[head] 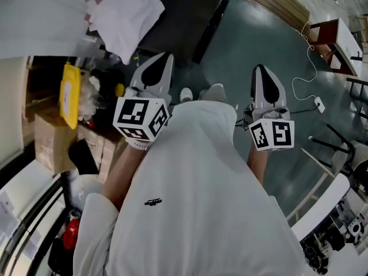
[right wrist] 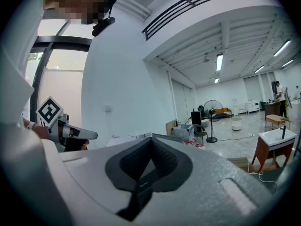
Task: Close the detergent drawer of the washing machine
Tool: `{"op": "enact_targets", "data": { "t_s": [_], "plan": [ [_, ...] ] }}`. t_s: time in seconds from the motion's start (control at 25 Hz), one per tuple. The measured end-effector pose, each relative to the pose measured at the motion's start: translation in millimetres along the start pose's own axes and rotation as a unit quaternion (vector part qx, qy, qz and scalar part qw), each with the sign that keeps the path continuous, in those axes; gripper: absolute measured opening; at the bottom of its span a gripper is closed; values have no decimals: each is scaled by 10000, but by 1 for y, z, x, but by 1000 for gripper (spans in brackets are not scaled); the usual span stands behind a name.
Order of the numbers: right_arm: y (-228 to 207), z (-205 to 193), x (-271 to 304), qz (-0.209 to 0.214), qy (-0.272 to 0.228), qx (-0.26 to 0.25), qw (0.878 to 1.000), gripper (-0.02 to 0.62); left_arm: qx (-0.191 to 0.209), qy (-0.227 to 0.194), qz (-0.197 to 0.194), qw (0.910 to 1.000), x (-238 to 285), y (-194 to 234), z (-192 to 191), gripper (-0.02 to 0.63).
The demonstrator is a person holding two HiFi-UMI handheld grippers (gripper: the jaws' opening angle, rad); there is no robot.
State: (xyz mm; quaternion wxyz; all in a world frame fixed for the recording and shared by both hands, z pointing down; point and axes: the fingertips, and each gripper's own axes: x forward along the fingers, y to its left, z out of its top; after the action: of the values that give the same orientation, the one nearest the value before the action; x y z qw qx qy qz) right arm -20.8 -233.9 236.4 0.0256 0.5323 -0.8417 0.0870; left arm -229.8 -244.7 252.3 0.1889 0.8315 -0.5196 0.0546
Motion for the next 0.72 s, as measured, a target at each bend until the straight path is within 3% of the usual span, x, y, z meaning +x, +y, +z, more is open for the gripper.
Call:
{"op": "enact_targets", "data": {
  "t_s": [0.24, 0.44, 0.72],
  "plan": [
    [1, 2, -2, -2, -41, -34, 10000, -8, 3, 18, -65, 10000, 0, -5, -3, 17],
    [5, -5, 1, 45, 266, -341, 9991, -8, -35, 26, -81, 10000, 1, -4, -3, 16],
    [6, -5, 1, 3, 229, -251, 9994, -8, -109, 100, -105, 9998, 3, -3, -8, 17]
  ]
}}
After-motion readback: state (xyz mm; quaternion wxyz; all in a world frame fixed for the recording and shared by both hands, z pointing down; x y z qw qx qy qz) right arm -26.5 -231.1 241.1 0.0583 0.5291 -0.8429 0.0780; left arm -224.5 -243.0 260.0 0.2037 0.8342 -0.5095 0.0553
